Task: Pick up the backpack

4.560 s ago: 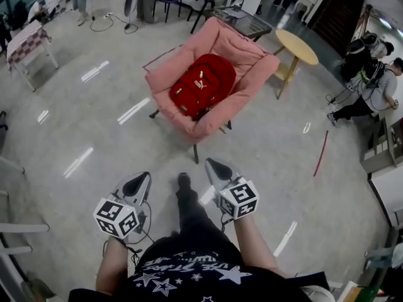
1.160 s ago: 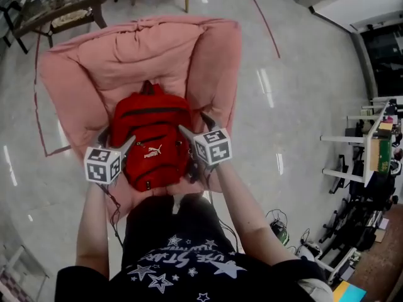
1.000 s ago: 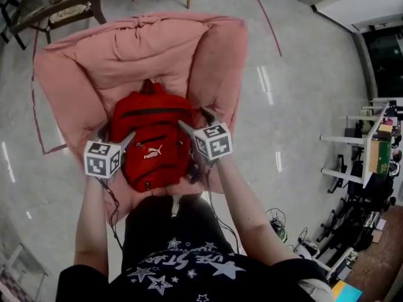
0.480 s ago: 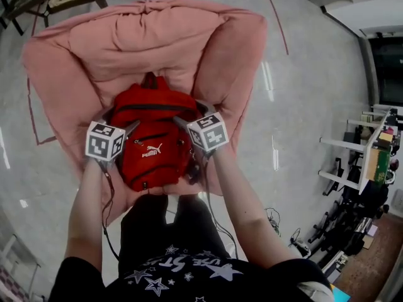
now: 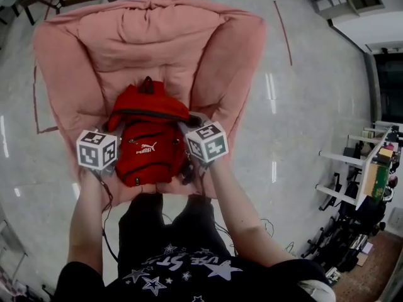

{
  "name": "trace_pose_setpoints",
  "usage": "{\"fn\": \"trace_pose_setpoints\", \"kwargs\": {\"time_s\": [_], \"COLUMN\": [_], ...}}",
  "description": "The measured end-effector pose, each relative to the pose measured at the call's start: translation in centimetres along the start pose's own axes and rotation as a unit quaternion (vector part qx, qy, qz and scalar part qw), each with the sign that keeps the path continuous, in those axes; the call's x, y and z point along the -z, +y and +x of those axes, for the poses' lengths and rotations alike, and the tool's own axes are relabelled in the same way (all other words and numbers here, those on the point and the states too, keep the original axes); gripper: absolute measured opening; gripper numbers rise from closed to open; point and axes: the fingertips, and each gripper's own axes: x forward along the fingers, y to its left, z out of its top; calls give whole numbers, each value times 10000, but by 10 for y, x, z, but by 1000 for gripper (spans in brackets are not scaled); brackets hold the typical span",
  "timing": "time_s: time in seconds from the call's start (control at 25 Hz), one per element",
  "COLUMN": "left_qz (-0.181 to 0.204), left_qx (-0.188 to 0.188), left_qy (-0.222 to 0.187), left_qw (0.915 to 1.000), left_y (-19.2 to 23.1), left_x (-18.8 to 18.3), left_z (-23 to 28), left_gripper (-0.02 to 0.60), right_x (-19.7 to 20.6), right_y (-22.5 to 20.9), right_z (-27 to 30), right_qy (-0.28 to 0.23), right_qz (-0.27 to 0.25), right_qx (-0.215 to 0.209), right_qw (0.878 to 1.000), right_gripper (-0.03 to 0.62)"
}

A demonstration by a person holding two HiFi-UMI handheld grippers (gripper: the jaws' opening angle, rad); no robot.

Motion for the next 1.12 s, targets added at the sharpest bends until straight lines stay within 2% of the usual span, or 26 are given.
{"fn": "trace_pose_setpoints", "kwargs": {"time_s": [0.12, 0.36, 0.64, 0.84, 1.12], "left_qz": [215, 308, 88, -415, -651], "left_qx": [-156, -426, -829, -718, -1011], "left_qy": [-189, -530, -869, -1149, -1687], "left_qw": [9995, 9972, 9927, 9899, 9783], "left_y": [-19, -77, -147, -190, -241], "left_x": [0, 13, 21, 28, 42], "left_z": [-18, -68, -113, -147, -197], "left_gripper": [10, 11, 9, 9, 8], "right_x": [1, 12, 35, 34, 29], "right_y": [11, 38, 62, 77, 108], "right_z": [-22, -81, -148, -188, -246], "right_qy": [-176, -449, -544, -566, -894], "right_qz": [-164, -229, -303, -329, -858], "right_qx": [-69, -530, -902, -1166, -1531], "right_qw": [9997, 9973, 9940, 9910, 9804], "right_gripper": [34, 32, 31, 28, 25]}}
